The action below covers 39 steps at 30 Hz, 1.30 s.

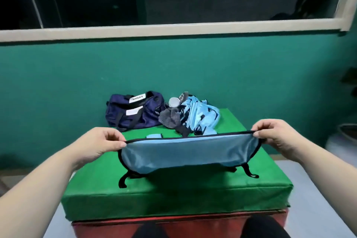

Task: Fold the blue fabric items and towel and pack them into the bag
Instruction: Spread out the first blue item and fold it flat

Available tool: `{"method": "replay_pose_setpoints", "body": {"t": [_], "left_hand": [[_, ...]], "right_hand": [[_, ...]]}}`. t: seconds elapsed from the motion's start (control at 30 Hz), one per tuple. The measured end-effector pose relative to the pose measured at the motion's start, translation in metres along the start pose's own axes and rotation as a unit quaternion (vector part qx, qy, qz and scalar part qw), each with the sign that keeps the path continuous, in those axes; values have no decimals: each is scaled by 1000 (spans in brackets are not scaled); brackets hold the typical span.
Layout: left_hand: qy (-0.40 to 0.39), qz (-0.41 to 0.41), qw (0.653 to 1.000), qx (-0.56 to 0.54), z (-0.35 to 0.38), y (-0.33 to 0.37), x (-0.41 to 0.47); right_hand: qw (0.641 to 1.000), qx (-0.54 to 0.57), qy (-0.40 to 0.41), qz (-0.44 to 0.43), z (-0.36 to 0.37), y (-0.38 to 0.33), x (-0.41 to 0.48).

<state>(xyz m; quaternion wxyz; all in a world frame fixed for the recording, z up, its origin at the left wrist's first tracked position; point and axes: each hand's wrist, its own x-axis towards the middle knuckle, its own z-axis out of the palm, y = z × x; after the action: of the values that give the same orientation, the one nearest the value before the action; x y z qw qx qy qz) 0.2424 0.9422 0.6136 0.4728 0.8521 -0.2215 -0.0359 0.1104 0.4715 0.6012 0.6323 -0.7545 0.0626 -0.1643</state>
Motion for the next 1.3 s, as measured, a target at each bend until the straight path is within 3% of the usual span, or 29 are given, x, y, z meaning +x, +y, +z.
{"method": "replay_pose_setpoints", "body": {"t": [0.27,0.7,0.87,1.03,1.17,1.3], "left_hand": [[-43,-55,998,-6,28,-54,23],[68,-96,991,60,64,-107,183],[72,-104,980,153,82,-134,262],[61,-132,970,196,106,-172,315],[24,-146,966,214,124,-203,331],[48,-119,967,220,130,-210,324]], "right_hand": [[997,-17,-17,73,12,58,27],[986,-83,88,116,37,141,188],[975,-127,106,148,44,181,254],[962,-211,86,150,57,221,301],[931,-322,27,173,64,244,323],[908,-393,10,143,66,245,326]]}}
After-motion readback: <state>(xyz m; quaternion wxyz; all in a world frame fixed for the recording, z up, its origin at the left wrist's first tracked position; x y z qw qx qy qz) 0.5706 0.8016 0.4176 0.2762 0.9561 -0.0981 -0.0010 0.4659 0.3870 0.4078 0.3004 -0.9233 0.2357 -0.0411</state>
